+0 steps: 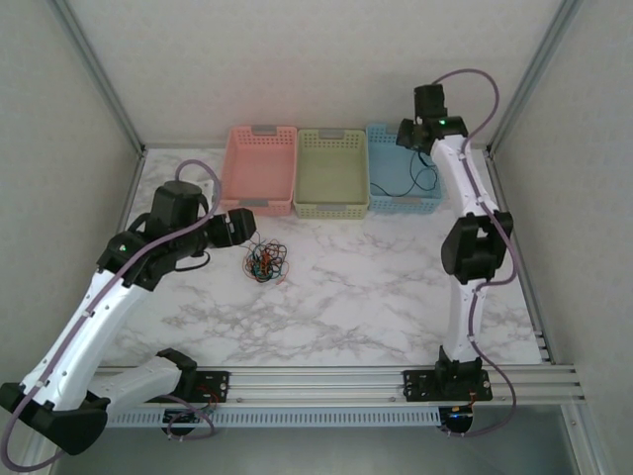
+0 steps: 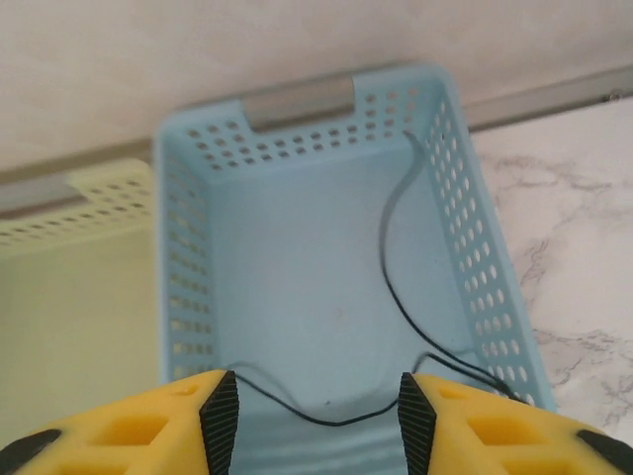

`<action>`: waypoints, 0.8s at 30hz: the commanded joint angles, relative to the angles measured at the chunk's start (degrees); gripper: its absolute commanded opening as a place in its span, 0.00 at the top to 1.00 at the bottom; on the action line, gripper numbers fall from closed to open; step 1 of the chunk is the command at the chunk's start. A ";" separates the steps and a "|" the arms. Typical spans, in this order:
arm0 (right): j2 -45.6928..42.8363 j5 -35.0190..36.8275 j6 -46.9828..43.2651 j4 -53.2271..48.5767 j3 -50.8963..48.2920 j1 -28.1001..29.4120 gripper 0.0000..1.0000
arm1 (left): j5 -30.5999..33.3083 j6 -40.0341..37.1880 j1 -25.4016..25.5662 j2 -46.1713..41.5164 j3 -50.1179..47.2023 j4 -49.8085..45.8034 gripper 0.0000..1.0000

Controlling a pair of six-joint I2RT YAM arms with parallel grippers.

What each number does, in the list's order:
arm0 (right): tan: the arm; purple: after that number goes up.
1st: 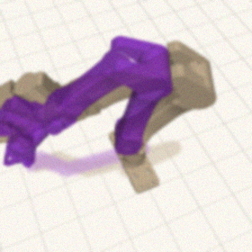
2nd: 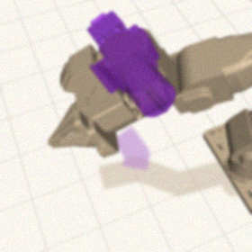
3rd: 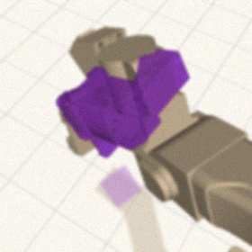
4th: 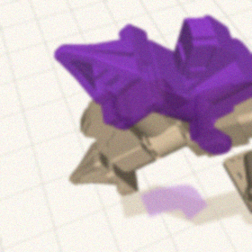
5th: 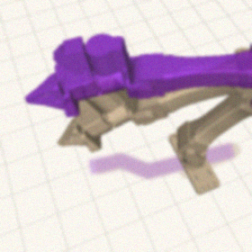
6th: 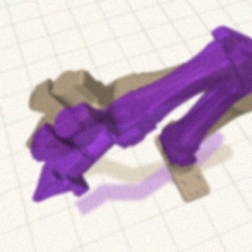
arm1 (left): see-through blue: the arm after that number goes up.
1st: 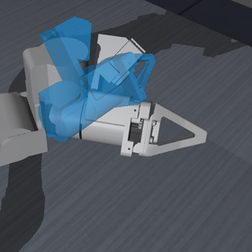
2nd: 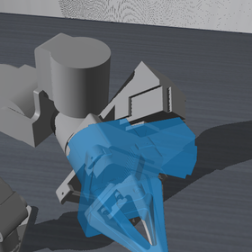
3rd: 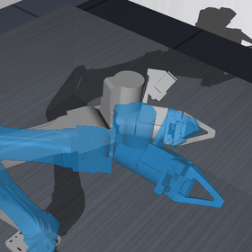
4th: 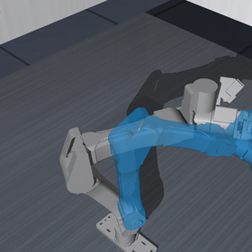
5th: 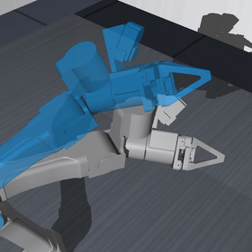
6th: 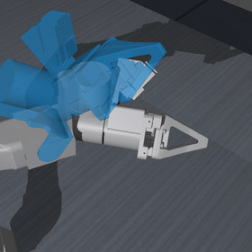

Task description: Untangle the cables

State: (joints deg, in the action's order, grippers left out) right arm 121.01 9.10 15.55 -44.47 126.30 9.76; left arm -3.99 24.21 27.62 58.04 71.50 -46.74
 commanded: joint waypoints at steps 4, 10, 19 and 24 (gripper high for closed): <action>-12.12 -0.18 -1.06 1.54 -9.79 -1.71 0.45 | 0.12 0.51 -0.52 -3.52 -1.37 -0.09 0.20; -15.89 -0.84 0.73 1.71 -16.32 -2.96 0.50 | 0.80 0.20 -0.63 -5.24 -2.71 -0.19 0.20; -37.27 -12.51 8.90 11.96 -47.70 4.19 0.51 | -1.02 5.02 -2.19 -2.70 -14.14 7.34 0.18; -47.58 -14.93 10.89 13.12 -61.44 12.31 0.52 | -2.75 7.30 -3.60 2.91 -19.86 13.54 0.16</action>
State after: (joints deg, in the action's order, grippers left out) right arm 77.82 -2.92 23.92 -34.33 69.69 19.16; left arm -4.51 28.77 25.10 58.50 54.02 -38.63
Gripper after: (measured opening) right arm 0.482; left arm 0.832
